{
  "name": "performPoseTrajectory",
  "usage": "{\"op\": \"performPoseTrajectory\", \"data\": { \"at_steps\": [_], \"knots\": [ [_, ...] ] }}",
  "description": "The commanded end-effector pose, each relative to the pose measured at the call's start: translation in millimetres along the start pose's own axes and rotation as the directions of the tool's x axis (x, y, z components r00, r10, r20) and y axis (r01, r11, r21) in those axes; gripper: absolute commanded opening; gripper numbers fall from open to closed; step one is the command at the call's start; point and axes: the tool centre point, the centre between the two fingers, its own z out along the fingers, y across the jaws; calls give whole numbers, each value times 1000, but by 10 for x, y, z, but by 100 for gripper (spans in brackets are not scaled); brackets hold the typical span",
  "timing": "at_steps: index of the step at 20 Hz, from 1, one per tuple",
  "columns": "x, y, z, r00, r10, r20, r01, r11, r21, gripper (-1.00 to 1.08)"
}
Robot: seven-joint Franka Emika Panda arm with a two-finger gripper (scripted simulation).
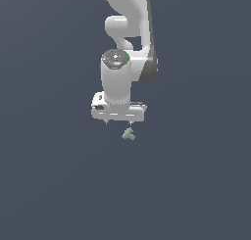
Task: Pick up the object and move it to a goal position.
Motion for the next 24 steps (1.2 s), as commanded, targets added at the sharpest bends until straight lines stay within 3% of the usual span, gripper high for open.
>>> {"op": "performPoseTrajectory", "data": {
  "at_steps": [1, 11, 24],
  "knots": [
    [0, 0, 0, 1000, 0, 0, 0, 1000, 0, 100],
    [155, 141, -145, 997, 69, -45, -69, 998, 16, 100],
    [104, 7, 36, 990, 137, -34, -136, 991, 20, 100]
  ]
}}
